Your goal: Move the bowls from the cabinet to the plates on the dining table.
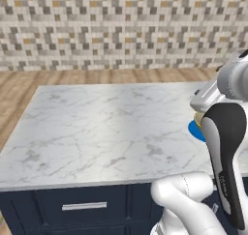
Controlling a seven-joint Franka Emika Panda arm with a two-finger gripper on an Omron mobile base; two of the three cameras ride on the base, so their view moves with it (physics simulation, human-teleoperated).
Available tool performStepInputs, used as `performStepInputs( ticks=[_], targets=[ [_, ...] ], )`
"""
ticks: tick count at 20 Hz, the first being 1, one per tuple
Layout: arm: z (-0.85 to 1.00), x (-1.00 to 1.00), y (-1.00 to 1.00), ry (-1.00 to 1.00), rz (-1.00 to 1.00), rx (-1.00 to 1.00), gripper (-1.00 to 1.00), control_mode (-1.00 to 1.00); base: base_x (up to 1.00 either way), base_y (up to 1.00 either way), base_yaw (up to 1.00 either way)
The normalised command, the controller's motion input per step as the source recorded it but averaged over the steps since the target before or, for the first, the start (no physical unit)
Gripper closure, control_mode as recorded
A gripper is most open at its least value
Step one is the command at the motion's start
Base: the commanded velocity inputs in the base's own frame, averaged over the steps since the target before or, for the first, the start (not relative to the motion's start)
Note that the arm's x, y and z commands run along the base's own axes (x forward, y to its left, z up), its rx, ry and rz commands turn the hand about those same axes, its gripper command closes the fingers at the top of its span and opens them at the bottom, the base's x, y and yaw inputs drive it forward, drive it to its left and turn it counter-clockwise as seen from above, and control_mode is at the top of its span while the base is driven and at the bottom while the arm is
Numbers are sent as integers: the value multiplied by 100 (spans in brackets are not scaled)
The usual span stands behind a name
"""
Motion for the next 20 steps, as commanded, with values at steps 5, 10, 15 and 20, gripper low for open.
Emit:
performStepInputs(
  ticks=[5, 10, 15, 20],
  targets=[
    [0, 0, 0, 0, 0, 0, -100, 100, -25, 43, 44],
    [0, 0, 0, 0, 0, 0, -100, 100, -26, 41, 45],
    [0, 0, 0, 0, 0, 0, -100, 100, -29, 41, 44],
    [0, 0, 0, 0, 0, 0, -100, 100, -26, 37, 46]
  ],
)
